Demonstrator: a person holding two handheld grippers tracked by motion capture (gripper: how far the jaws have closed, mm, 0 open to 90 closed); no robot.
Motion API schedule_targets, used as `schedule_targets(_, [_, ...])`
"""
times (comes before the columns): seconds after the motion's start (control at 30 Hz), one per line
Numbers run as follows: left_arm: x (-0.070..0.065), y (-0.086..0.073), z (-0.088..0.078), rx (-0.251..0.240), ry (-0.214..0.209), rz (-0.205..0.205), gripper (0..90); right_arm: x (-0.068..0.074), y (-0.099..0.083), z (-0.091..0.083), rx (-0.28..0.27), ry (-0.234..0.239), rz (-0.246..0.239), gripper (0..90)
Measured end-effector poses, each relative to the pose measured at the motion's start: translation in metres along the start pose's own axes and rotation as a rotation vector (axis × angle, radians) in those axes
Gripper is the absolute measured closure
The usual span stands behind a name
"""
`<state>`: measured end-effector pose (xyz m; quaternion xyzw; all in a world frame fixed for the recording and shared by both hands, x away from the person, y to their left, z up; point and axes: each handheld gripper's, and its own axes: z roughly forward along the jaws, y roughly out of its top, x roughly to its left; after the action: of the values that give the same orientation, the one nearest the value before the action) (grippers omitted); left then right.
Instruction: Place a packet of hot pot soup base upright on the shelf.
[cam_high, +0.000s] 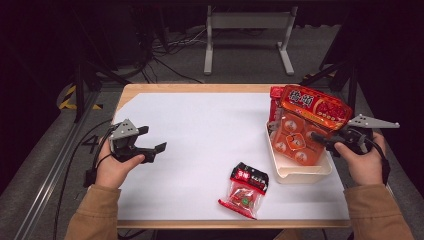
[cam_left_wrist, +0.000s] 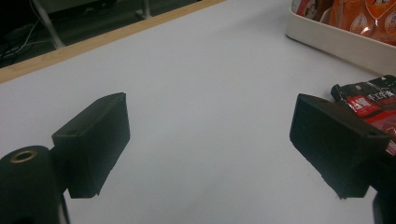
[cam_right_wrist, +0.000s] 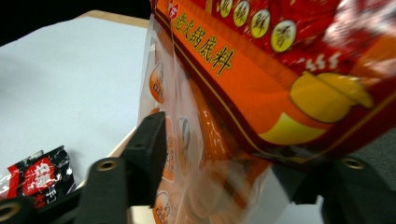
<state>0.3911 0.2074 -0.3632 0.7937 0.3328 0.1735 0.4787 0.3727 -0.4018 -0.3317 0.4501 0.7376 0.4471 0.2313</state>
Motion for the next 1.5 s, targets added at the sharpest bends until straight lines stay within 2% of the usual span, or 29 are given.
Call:
schedule_targets(0.1, [0.000,0.000,0.000,-0.001,0.000,0.002,12.8,0.001,0.000,-0.005,-0.009,-0.014,-0.003,31.2])
schedule_targets(0.47, [0.001,0.000,0.000,-0.006,0.002,-0.001,12.7,0.005,-0.003,-0.023,-0.051,-0.085,-0.004,22.6])
schedule_targets(0.73, [0.000,-0.002,-0.001,-0.003,-0.002,-0.001,12.6,0.019,-0.008,-0.044,-0.048,-0.124,-0.007,21.2])
schedule_targets(0.9, [-0.001,-0.001,0.000,-0.004,-0.011,0.000,12.6,0.028,-0.010,-0.053,-0.046,-0.121,-0.021,21.2])
schedule_targets(1.03, [-0.002,-0.001,0.000,-0.006,-0.022,-0.005,12.7,0.040,-0.010,-0.059,-0.057,-0.102,-0.036,21.2])
schedule_targets(1.17, [-0.003,0.000,0.000,-0.004,-0.027,-0.001,12.6,0.053,-0.007,-0.059,-0.076,-0.040,-0.046,21.1])
schedule_targets(1.23, [-0.003,0.000,0.001,-0.009,-0.030,-0.009,12.6,0.062,-0.005,-0.057,-0.086,0.008,-0.042,21.1])
schedule_targets(1.27, [-0.004,0.000,0.001,-0.008,-0.031,-0.009,12.7,0.068,-0.003,-0.055,-0.088,0.021,-0.057,21.0])
schedule_targets(1.3, [-0.004,0.000,0.001,-0.008,-0.031,-0.009,12.6,0.073,-0.001,-0.052,-0.088,0.033,-0.074,20.9])
schedule_targets(1.33, [-0.004,0.000,0.001,-0.007,-0.032,-0.010,12.6,0.073,-0.001,-0.052,-0.088,0.033,-0.074,20.9])
schedule_targets(1.4, [-0.004,0.000,0.001,-0.008,-0.034,-0.010,12.6,0.083,0.002,-0.046,-0.090,0.063,-0.087,20.7])
schedule_targets(1.47, [-0.004,0.000,0.001,-0.008,-0.035,-0.010,12.6,0.085,0.003,-0.045,-0.093,0.070,-0.089,20.6])
schedule_targets(1.5, [-0.004,0.000,0.001,-0.006,-0.035,-0.008,12.6,0.090,0.004,-0.042,-0.099,0.088,-0.088,20.6])
